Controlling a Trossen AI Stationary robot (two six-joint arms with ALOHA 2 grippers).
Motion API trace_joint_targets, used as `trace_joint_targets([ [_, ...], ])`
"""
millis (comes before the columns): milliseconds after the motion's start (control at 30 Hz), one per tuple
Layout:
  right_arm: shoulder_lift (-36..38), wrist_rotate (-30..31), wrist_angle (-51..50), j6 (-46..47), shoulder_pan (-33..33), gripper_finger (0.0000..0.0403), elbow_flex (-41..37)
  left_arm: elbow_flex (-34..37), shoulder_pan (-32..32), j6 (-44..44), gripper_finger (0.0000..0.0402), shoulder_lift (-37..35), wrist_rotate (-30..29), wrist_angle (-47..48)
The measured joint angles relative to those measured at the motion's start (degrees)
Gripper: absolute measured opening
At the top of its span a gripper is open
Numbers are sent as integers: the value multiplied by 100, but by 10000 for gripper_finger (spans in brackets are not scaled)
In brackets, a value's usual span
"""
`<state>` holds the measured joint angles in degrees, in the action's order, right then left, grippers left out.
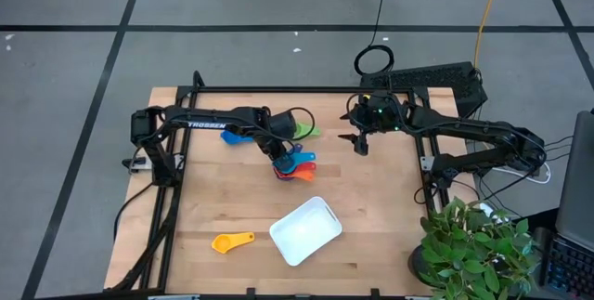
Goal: Nest measuring cups in basket
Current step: Stack the light blue measuring cup on top of the red measuring cup, then stack the green measuring cup on top of the light blue measuring cup
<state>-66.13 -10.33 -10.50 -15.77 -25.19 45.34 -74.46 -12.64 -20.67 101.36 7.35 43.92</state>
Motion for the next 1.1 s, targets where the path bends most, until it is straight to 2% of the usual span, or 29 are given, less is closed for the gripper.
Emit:
trace_joint_targets([
  [167,0,0,-1,-7,0,276,0,0,0,-4,34,0,2,0],
  [467,0,-4,0,-4,0,276,0,0,0,58,109,-2,-34,0],
  [633,-3,-19,250,7,0,276,0,0,-25,202,135,-96,69,77],
  [767,-169,-34,641,3,0,276,13,-2,-46,323,148,-664,-109,106],
  [933,-909,-209,442,-191,-39,276,575,6,106,564,150,-1624,-965,79],
  [1000,-1300,-293,398,-322,-42,276,849,205,205,652,150,-2017,-1206,-250],
  [1100,-1864,-329,240,-398,-106,276,1276,801,339,787,150,-2477,-1238,-1136],
])
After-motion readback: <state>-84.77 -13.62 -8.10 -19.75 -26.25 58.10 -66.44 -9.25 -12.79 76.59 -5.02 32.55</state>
